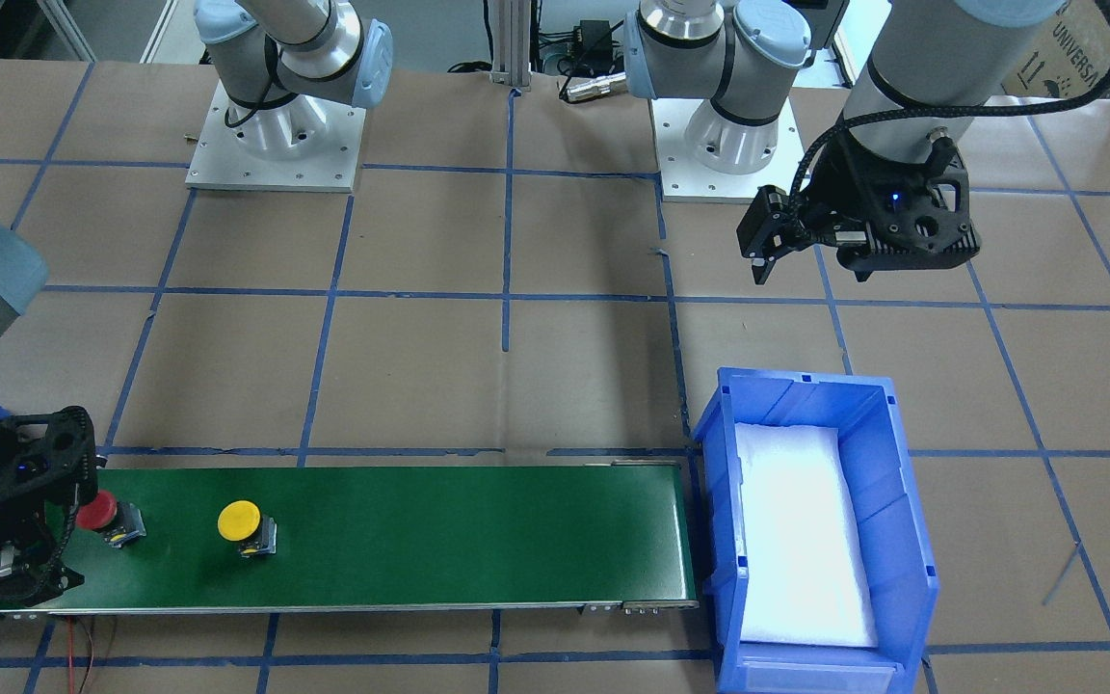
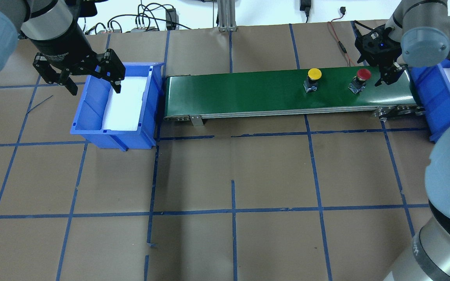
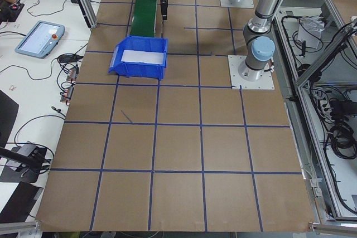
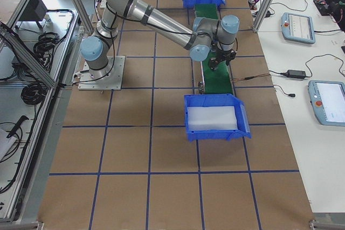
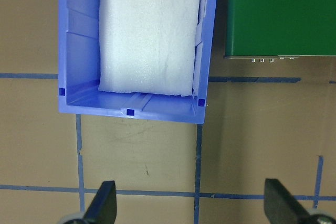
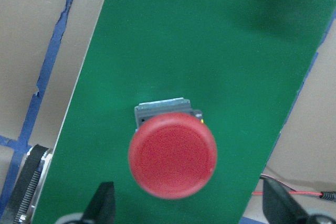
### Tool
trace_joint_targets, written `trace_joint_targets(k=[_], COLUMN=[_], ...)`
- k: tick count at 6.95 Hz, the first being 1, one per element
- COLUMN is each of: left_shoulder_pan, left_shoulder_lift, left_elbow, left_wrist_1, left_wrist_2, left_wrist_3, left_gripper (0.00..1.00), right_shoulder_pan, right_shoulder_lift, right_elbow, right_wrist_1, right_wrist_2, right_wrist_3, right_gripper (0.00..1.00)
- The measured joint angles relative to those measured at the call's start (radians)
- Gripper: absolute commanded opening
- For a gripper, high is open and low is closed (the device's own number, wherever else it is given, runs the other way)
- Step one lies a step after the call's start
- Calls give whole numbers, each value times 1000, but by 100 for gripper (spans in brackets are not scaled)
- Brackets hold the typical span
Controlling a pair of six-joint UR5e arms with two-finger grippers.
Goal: Transport two buttons from left to right
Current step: 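Close the right gripper on the red button at the belt end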
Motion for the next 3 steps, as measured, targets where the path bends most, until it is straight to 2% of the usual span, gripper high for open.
trace_joint_targets(k=[2,3], left_shoulder_pan=[0,0], left_shoulder_lift=[0,0], left_elbow=[0,0], left_wrist_1=[0,0], left_wrist_2=[0,0], left_wrist_3=[0,0], left_gripper=[100,100], right_shoulder_pan=[3,3], right_shoulder_lift=[4,9], right_elbow=[4,7], right_wrist_1=[-1,0], right_wrist_2=[1,0], right_wrist_3=[2,2], right_gripper=[96,79])
